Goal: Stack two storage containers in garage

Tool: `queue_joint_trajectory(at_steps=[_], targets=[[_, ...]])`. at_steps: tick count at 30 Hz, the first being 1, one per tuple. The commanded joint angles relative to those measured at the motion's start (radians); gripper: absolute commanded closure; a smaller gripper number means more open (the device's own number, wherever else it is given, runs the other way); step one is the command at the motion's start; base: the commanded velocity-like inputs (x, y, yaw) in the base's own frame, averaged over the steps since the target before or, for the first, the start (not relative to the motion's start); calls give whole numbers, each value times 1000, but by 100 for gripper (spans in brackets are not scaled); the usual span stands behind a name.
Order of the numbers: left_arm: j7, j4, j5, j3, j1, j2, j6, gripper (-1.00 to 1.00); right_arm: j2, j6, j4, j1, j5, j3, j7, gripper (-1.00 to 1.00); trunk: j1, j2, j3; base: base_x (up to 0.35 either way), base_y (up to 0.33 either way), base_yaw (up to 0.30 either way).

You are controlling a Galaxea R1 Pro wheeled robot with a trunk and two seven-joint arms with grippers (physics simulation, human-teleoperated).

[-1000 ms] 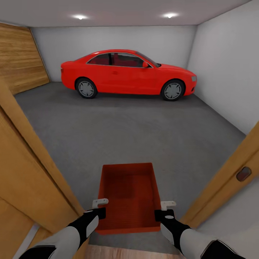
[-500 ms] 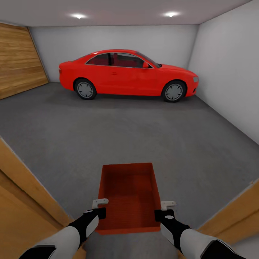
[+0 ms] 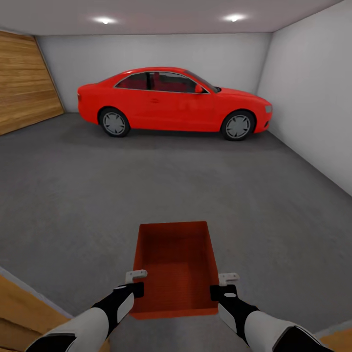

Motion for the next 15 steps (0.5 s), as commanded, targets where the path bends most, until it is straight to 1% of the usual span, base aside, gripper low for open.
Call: queue_joint_trajectory(at_steps=[1, 15], targets=[[5, 7, 34, -40, 1, 43, 5, 100, -16, -19, -4, -1, 6, -29, 57, 100, 1, -1, -1, 322, 0, 0], [5, 7, 34, -40, 1, 43, 5, 100, -16, -20, -4, -1, 6, -29, 57, 100, 1, -1, -1, 322, 0, 0]])
